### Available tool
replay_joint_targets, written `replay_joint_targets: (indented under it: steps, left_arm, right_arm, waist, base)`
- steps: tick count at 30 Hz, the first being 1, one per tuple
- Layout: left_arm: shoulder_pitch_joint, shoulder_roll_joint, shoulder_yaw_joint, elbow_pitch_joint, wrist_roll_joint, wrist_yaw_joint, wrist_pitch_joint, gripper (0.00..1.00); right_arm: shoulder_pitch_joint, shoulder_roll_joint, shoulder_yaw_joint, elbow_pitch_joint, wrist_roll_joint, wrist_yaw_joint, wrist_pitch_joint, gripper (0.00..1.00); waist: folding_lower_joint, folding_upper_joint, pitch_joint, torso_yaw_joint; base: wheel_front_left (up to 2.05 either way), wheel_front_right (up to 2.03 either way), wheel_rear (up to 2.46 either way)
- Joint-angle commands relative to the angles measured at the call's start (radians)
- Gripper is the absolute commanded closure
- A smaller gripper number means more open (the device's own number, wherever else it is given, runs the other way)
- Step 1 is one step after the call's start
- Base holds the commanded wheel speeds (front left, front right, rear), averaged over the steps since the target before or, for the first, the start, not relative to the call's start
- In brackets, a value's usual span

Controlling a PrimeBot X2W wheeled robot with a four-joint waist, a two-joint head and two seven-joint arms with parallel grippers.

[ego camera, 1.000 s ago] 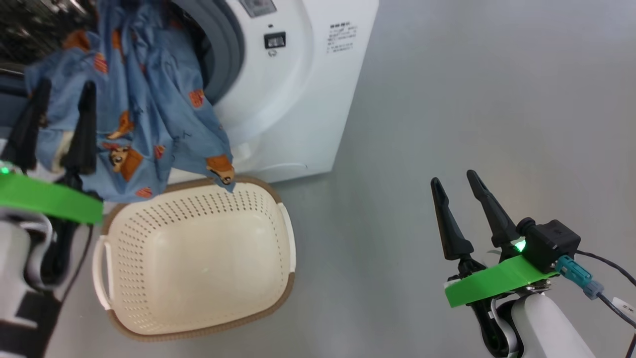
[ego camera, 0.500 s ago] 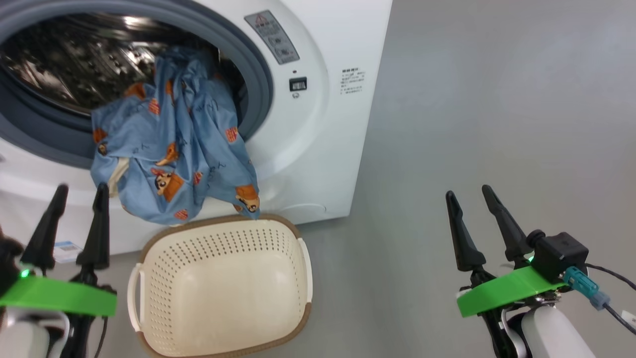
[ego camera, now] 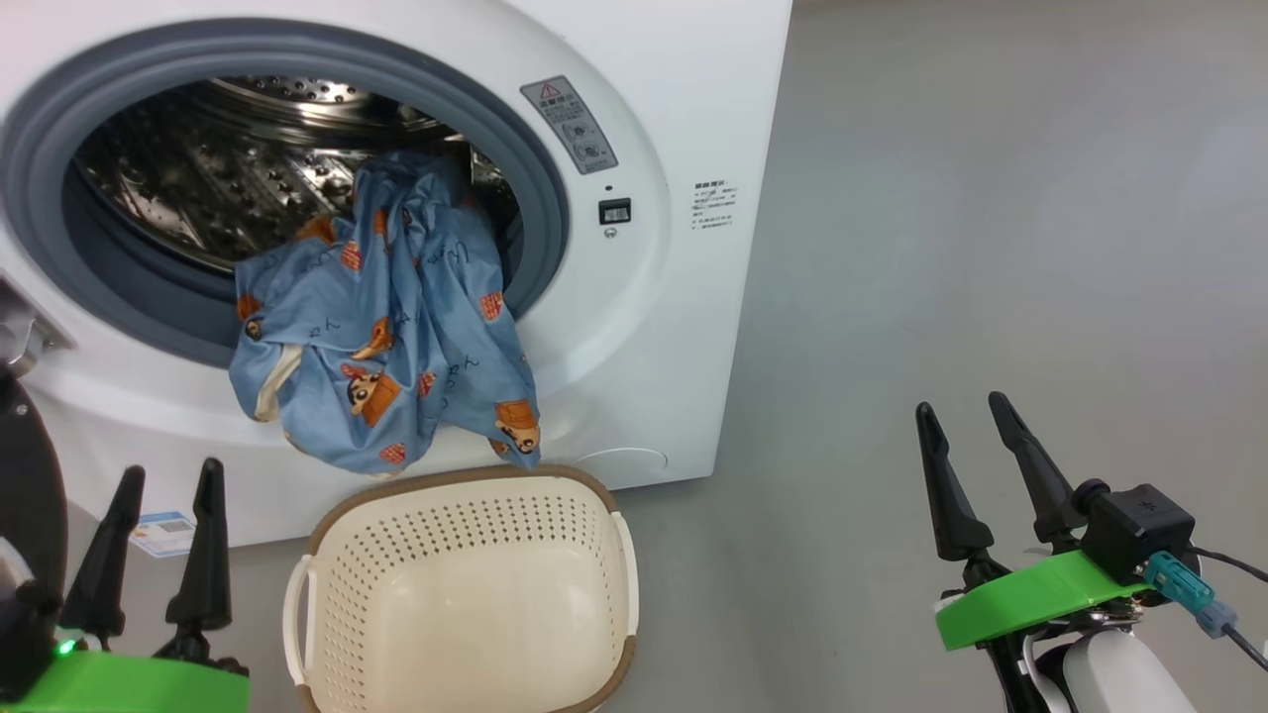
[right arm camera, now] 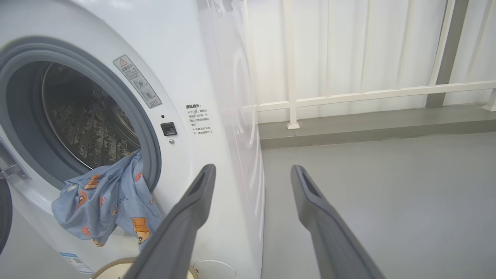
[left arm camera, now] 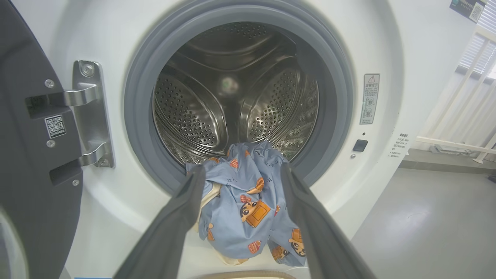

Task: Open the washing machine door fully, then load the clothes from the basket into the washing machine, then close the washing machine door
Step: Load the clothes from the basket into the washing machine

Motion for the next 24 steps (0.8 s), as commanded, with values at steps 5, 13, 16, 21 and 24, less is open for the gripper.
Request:
replay_joint_targets:
  steps: [5,13,16,21,24]
  left_arm:
    - [0.017,0.007,0.061,-0.043,0.025,0.001,-0.006,0.00]
    - [0.036,-0.011,0.076,-0.051,0.038,0.001,-0.006,0.00]
    - [0.032,-0.016,0.077,-0.052,0.041,0.001,-0.006,0.00]
    - [0.028,-0.016,0.077,-0.052,0.047,0.001,-0.006,0.00]
    - [0.025,-0.015,0.078,-0.050,0.047,0.001,-0.006,0.00]
  right_arm:
    - [0.007,-0.012,0.019,-0.031,-0.006,0.006,-0.008,0.00]
    - [0.005,-0.019,0.018,-0.035,-0.013,0.006,-0.008,0.00]
    - [0.003,-0.018,0.017,-0.037,-0.017,0.006,-0.008,0.00]
    - [0.000,-0.015,0.017,-0.040,-0.023,0.006,-0.008,0.00]
    - [0.000,-0.012,0.018,-0.041,-0.026,0.006,-0.008,0.00]
  waist:
    - [0.0000,0.0000,-0.009,0.003]
    - [0.0000,0.0000,-0.008,0.003]
    - [0.0000,0.0000,-0.005,0.004]
    - [0.0000,0.0000,0.000,0.004]
    - [0.0000,0.0000,0.004,0.003]
  base:
    - [0.00,0.00,0.00]
    - [0.00,0.00,0.00]
    - [0.00,0.00,0.00]
    - [0.00,0.00,0.00]
    - [0.00,0.00,0.00]
